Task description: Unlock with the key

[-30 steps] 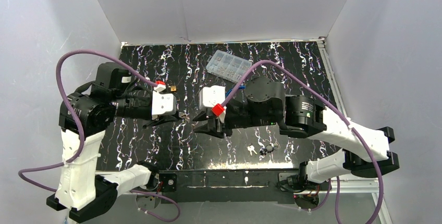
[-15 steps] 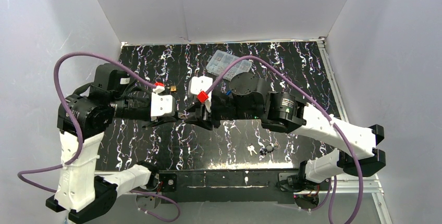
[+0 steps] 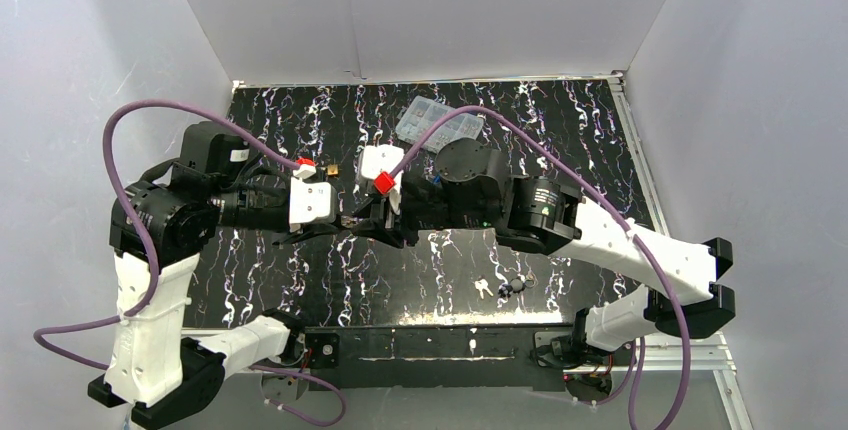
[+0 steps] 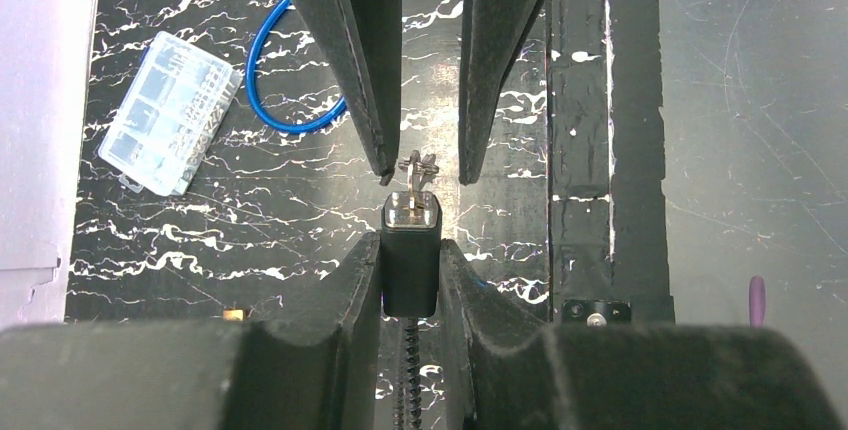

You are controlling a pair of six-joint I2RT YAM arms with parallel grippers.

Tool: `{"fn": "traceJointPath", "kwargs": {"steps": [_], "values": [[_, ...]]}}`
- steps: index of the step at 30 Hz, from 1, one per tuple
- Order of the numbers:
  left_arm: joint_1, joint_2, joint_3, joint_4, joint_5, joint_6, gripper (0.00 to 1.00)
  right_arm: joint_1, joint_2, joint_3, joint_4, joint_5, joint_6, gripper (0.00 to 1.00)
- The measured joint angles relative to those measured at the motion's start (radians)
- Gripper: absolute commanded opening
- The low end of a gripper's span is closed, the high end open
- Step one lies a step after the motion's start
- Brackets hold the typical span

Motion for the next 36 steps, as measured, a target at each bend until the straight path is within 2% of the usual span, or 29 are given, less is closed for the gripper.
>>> {"fn": "traceJointPath", "kwargs": {"steps": [7,10,16,19,23,36], "values": [[0.0,0.0,0.002,0.0,0.0,0.0,0.0,0.0,0.012,0.0,-0.011,0.017,-0.005,0.4],[0.0,0.0,0.005,0.0,0.0,0.001,0.0,0.0,0.012,0.0,-0.011,0.023,-0.007,0.31],[0.0,0.0,0.009,0.0,-0.001,0.003,0.0,0.0,0.014,0.0,-0.011,0.022,-0.009,0.25],[0.0,0.0,0.009,0.0,-0.005,0.004,0.0,0.0,0.019,0.0,-0.01,0.022,-0.01,0.18],[0.0,0.0,0.009,0.0,-0.018,0.004,0.0,-0.001,0.024,0.0,-0.004,0.023,-0.013,0.01],[0.0,0.003,0.009,0.0,-0.023,0.018,0.0,-0.001,0.007,-0.01,-0.003,0.039,-0.044,0.01]]}}
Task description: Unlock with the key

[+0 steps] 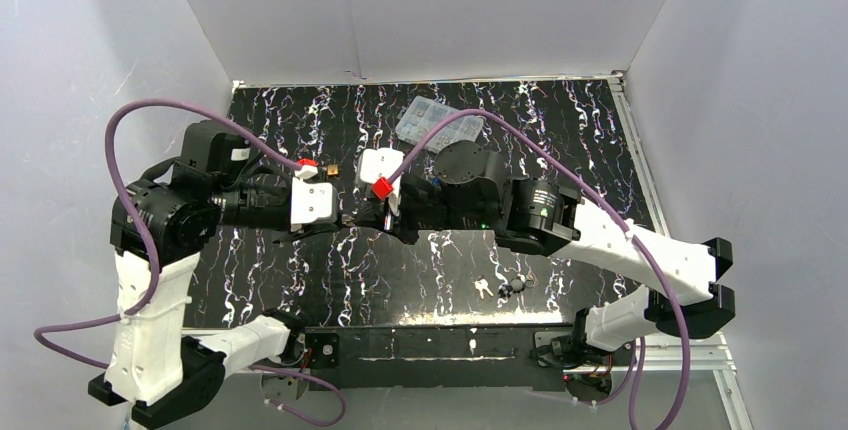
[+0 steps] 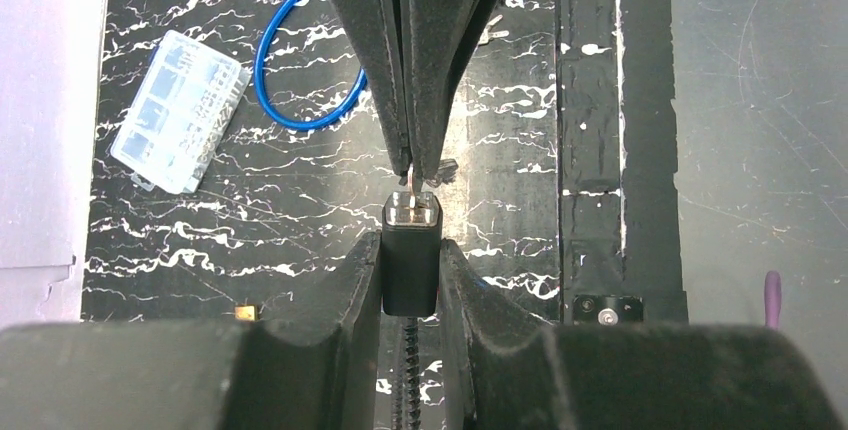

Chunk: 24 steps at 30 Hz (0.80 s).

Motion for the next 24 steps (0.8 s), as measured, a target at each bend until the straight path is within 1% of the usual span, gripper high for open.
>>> {"fn": "traceJointPath", "kwargs": {"steps": [7,24], "values": [[0.0,0.014,0.0,0.0,0.024,0.004,0.0,0.016,-0.019,-0.01,-0.012,0.04,-0.039,0.01],[-0.004,0.037,0.0,0.0,0.014,0.024,0.0,0.031,-0.032,-0.023,-0.027,0.113,-0.063,0.01]]}}
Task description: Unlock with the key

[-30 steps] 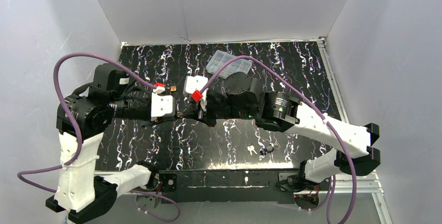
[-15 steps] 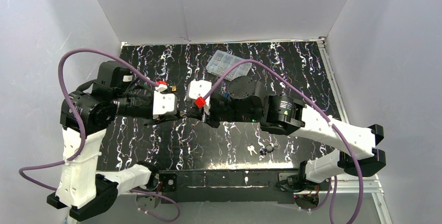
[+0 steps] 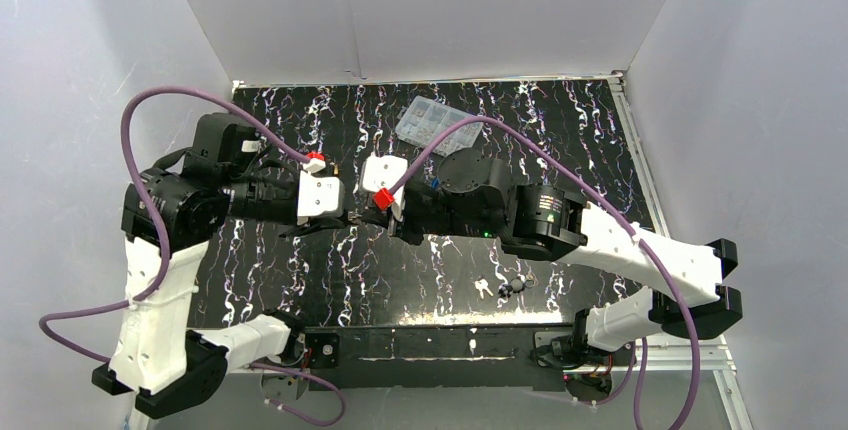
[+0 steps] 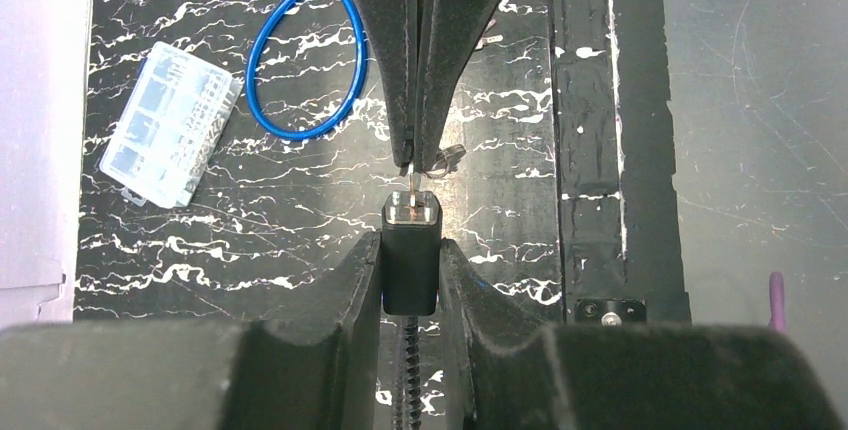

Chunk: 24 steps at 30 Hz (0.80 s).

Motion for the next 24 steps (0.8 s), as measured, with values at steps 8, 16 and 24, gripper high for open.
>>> {"fn": "traceJointPath", "kwargs": {"steps": [8,16,24], "values": [[0.0,-0.011,-0.017,0.0,-0.054,0.034,0.0,0.0,0.01,0.014,-0.031,0.016,-0.016,0.01],[0.0,-0.041,-0.071,0.0,-0.148,0.063,0.0,0.0,-0.002,0.013,-0.095,0.029,-0.016,0.01],[0.0,-0.082,-0.154,0.0,-0.143,0.062,0.0,0.0,-0.079,-0.079,-0.076,0.055,0.042,0.01]]}}
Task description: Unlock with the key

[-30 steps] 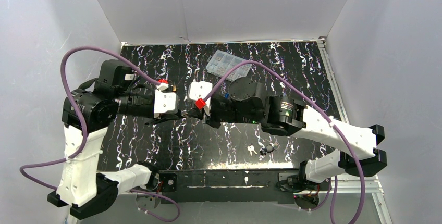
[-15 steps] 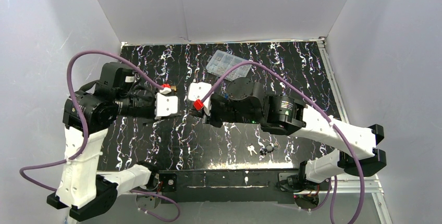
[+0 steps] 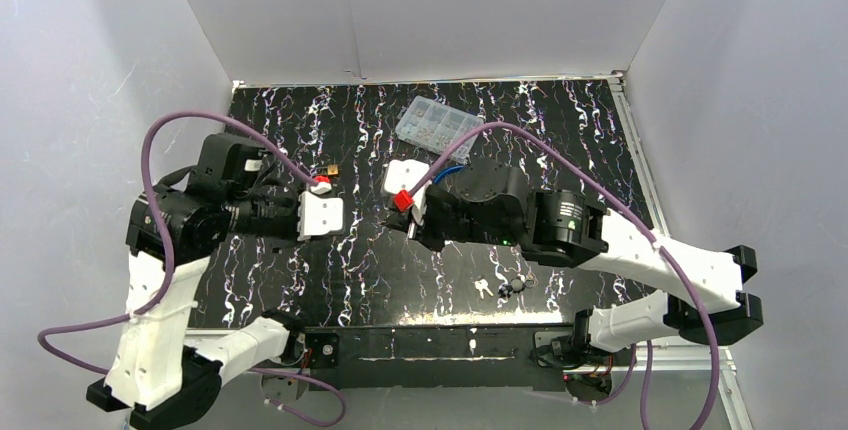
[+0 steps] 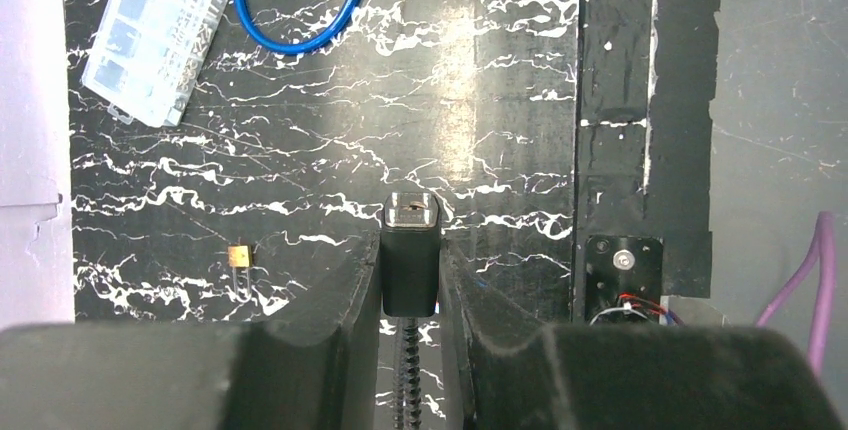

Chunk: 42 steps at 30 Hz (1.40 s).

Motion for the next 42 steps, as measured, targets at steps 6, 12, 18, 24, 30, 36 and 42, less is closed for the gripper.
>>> {"fn": "traceJointPath", "kwargs": {"steps": [6,12,18,24,30,36,42], "values": [[0.0,-0.097,-0.083,0.036,0.055,-0.013,0.0,0.0,-0.08,-0.095,0.122,0.047,0.093,0.01],[0.0,-0.299,-0.411,0.201,0.098,-0.033,0.0,0.0,-0.138,-0.155,0.235,0.095,0.175,0.01],[0.0,-0.476,-0.877,0.49,0.074,-0.079,0.0,0.0,-0.17,-0.206,0.279,0.135,0.245,0.01],[-0.001,-0.439,-1.039,0.636,0.08,-0.06,0.0,0.0,-0.184,-0.236,0.29,0.159,0.29,0.01],[-0.001,-0.328,-1.106,0.7,0.098,0.015,0.16,0.0,-0.186,-0.248,0.288,0.183,0.318,0.01],[-0.007,-0.305,-1.181,0.704,0.11,0.111,0.6,0.0,-0.183,-0.248,0.287,0.204,0.334,0.01],[-0.007,-0.264,-1.152,0.706,0.099,0.09,0.93,-0.007,-0.158,-0.248,0.286,0.217,0.358,0.01]]}}
